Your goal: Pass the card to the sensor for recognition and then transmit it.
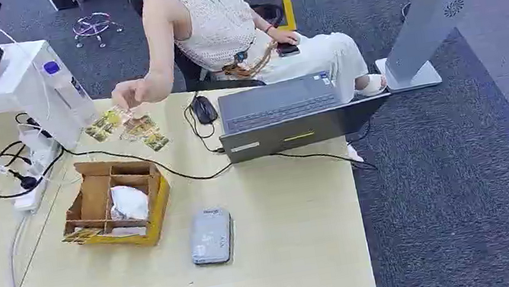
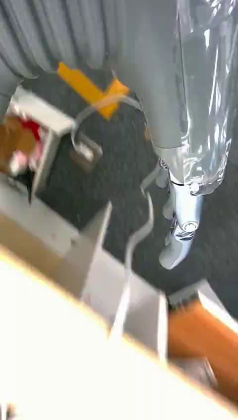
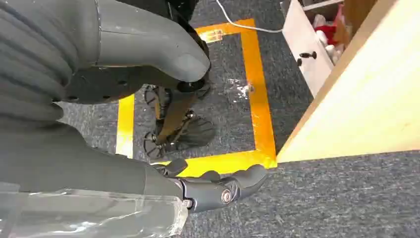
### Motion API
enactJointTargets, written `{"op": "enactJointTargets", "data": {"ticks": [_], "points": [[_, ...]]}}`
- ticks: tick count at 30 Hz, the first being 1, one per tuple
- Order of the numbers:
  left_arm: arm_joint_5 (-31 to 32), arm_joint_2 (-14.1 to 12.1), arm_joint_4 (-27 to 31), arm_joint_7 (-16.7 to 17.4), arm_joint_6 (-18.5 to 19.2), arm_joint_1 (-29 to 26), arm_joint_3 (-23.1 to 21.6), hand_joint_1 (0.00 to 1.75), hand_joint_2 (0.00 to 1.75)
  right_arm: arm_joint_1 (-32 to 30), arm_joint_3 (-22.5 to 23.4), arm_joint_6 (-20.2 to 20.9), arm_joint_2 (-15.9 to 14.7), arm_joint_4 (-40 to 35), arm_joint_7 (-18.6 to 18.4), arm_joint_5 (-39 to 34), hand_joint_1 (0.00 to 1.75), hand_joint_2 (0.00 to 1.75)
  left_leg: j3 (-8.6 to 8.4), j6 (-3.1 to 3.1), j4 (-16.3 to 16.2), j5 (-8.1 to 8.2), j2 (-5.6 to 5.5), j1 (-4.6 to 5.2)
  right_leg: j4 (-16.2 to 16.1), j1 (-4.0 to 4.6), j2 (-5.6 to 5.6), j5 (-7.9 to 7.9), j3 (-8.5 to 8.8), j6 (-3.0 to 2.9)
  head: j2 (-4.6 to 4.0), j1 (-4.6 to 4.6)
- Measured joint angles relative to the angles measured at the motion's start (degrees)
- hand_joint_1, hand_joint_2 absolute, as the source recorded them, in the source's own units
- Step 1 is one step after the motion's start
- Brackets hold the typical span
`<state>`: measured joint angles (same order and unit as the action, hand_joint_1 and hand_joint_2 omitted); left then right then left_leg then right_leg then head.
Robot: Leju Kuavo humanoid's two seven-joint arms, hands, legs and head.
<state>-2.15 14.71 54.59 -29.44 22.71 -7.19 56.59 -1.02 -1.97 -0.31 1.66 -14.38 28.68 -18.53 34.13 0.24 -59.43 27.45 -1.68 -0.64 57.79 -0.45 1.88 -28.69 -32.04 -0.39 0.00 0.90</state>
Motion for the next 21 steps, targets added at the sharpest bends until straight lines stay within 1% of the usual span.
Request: {"op": "enactJointTargets", "data": {"ticks": [8, 11, 15, 17, 21], "points": [[-6.3, 1.4, 16.6, -2.5, -1.2, -3.9, -4.0, 0.00, 1.75, 0.6, 0.0, -0.8, 0.1, 0.6, 1.0, -0.2, 0.00, 1.75, -0.03, 0.00, 0.0, -0.01, 0.00, 0.00, 0.0, 0.00, 0.00, 0.01, 0.03, 0.00, 0.00, -0.02], [-7.3, 1.9, 22.9, -3.6, -1.1, -4.7, -5.4, 0.00, 1.75, 1.0, 0.0, -1.1, 0.3, 0.9, 1.4, -0.2, 0.00, 1.75, -0.04, 0.00, 0.0, -0.03, -0.01, 0.00, 0.0, 0.00, -0.01, 0.01, 0.02, 0.00, 0.00, -0.02], [-5.9, 1.8, 31.1, -5.1, -1.2, -4.6, -8.6, 0.00, 1.75, 1.8, -0.2, -1.3, 0.6, 1.0, 1.4, 0.1, 0.00, 1.75, -0.07, -0.02, 0.0, -0.05, 0.01, 0.00, 0.0, 0.00, 0.01, 0.02, 0.03, -0.01, 0.00, -0.02], [-4.4, 1.3, 34.5, -5.7, -2.4, -4.3, -10.8, 0.00, 1.75, 2.2, -0.3, -1.7, 0.8, 1.2, 1.3, 0.4, 0.00, 1.75, -0.06, -0.04, 0.0, -0.06, 0.00, 0.00, 0.0, 0.00, 0.00, 0.03, 0.06, 0.00, 0.00, -0.02], [-0.1, -0.2, 35.6, -5.5, -5.7, -2.7, -13.3, 0.00, 1.75, 2.5, -0.3, -1.8, 0.9, 1.2, 1.0, 1.0, 0.00, 1.75, -0.12, -0.04, 0.0, -0.07, 0.01, -0.01, 0.0, 0.00, 0.02, 0.04, 0.05, -0.02, 0.00, 0.02]]}}
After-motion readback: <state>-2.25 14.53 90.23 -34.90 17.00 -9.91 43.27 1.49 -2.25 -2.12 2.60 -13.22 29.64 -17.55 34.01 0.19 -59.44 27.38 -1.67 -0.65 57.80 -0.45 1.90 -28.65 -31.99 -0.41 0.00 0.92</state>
